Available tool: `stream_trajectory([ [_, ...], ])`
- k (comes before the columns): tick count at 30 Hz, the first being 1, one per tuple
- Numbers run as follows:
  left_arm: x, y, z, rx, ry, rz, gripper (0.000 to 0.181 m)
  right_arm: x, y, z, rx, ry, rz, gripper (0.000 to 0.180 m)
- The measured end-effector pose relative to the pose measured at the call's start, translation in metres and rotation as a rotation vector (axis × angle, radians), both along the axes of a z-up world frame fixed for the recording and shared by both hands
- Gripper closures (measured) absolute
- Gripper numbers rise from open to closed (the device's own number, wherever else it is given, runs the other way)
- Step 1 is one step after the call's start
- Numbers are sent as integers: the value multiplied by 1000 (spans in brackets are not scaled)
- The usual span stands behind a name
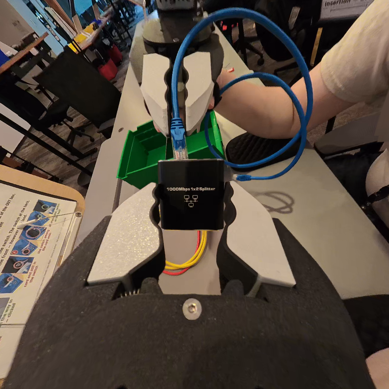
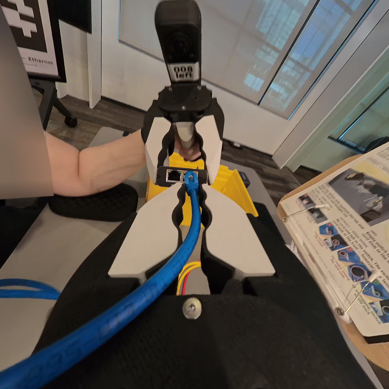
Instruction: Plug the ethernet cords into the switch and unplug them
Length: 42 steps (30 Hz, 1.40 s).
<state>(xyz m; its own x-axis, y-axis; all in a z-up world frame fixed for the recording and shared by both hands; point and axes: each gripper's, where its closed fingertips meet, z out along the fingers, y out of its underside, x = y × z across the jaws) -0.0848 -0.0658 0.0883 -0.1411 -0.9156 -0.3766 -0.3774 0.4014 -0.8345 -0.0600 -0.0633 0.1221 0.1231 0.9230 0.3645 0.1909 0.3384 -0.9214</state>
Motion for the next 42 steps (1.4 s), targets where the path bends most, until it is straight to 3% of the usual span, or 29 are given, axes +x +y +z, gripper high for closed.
stream_trajectory([
  [1, 1, -1, 4, -14, -23, -7, 123, 0, -1, 3, 6, 18, 1, 167],
  [21, 6, -3, 18, -39, -101, -8, 123, 8, -3, 12, 100, -44, -137, 167],
  [30, 6, -4, 21, -17, -115, 1, 123, 7, -3, 13, 12, -41, -175, 167],
  [36, 9, -8, 25, -2, -122, 9, 123, 4, -6, 16, 46, -17, -149, 167],
  [42, 4, -19, 52, -48, -260, -35, 124, 2, -11, 29, 0, 115, -61, 167],
])
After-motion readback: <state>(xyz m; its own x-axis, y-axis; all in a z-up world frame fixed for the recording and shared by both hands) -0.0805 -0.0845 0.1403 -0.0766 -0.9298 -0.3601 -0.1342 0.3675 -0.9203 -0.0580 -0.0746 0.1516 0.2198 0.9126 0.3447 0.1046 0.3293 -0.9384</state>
